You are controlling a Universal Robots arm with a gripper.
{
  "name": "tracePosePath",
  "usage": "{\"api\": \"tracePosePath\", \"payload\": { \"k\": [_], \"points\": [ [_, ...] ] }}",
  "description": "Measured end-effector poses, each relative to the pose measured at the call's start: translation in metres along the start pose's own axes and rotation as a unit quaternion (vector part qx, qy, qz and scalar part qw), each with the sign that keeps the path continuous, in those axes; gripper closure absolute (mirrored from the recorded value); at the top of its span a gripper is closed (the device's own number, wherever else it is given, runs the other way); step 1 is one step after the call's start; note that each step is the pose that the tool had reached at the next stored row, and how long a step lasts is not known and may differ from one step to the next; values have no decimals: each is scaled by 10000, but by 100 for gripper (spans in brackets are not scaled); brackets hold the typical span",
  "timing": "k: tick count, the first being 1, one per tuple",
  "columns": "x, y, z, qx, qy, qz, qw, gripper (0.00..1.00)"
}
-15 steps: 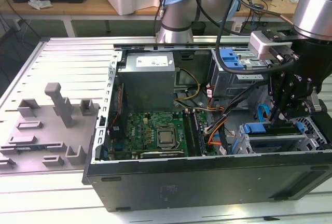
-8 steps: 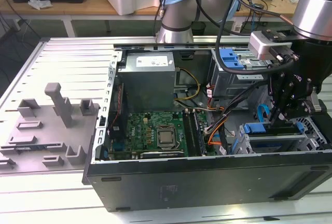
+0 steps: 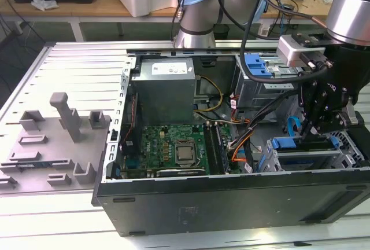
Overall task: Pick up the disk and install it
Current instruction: 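Insert the second disk wire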
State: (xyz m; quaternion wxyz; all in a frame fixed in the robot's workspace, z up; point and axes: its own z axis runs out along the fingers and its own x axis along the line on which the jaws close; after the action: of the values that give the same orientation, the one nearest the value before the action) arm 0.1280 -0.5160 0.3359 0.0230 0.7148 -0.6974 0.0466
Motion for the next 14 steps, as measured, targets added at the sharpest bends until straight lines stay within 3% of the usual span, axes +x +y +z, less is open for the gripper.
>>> {"api": "tracePosePath", "payload": {
  "k": [1,3,4,5,9,14],
  "points": [
    [0,0,1,1,-1,0,10000,77],
    [0,0,1,0,0,0,10000,64],
    [1,0,-2,0,4,0,10000,64],
    [1,0,-2,0,3,0,10000,58],
    [2,0,-8,0,5,0,10000,58],
    [8,-2,-73,0,3,0,10000,58]
  ]
}}
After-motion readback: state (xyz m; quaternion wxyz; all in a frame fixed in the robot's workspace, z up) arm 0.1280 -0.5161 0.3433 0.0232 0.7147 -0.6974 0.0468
